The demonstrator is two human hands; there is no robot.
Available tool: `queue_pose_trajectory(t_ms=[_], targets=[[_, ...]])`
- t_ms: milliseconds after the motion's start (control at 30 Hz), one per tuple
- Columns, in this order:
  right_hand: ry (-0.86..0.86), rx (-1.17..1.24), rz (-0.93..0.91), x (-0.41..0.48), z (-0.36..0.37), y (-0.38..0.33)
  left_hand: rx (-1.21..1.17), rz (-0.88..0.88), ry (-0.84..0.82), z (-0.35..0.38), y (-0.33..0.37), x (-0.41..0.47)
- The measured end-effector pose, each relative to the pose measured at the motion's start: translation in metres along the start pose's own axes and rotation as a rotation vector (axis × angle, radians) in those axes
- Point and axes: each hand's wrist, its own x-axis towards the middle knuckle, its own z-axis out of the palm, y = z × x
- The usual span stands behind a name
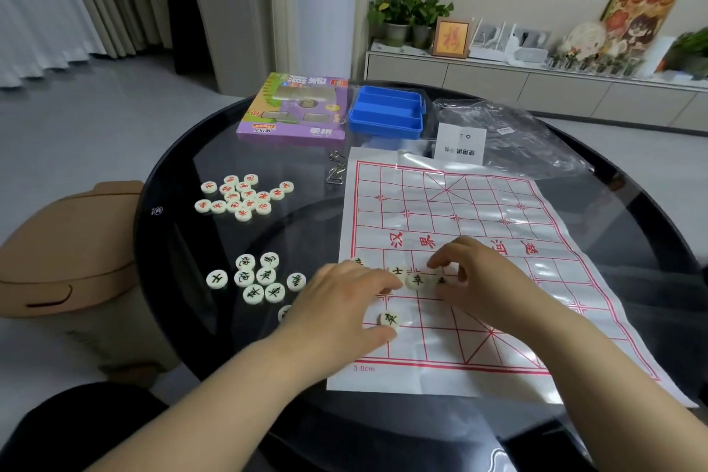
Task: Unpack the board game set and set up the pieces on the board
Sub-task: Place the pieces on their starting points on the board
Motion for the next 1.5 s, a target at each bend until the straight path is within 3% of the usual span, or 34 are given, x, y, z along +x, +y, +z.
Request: queue_pose_trajectory(t_ms=[100, 267, 400, 533, 667, 1067, 1200, 1333, 1500], targets=[[0.027, 0.012, -0.047, 0.0, -0.002, -0.01, -0.033, -0.038, 0.056, -0.011, -0.013, -0.014], [-0.056, 0.029, -0.189, 0.002, 0.007, -0.053, -0.11, -0.247, 0.213, -0.032, -0.058, -0.046], [-0.09, 0.016, -0.316, 0.01, 0.028, -0.091, -0.098, -0.378, 0.159, -0.043, -0.082, -0.056], [-0.079, -0.017, -0.387, 0.022, 0.045, -0.112, -0.058, -0.344, 0.112, -0.044, -0.094, -0.058], [-0.048, -0.085, -0.423, 0.027, 0.057, -0.119, -0.05, -0.311, 0.21, -0.039, -0.093, -0.061], [-0.011, -0.002, -0.354, 0.03, 0.054, -0.116, -0.148, -0.363, 0.382, -0.039, -0.094, -0.069], [0.003, 0.029, -0.294, 0.024, 0.035, -0.106, -0.302, -0.265, 0.491, -0.042, -0.067, -0.069], [-0.027, -0.002, -0.154, 0.01, 0.013, -0.074, -0.302, -0.104, 0.339, -0.022, -0.022, -0.05], [-0.058, -0.086, -0.076, -0.008, 0.008, -0.044, -0.33, -0.088, 0.202, 0.002, 0.007, -0.008]])
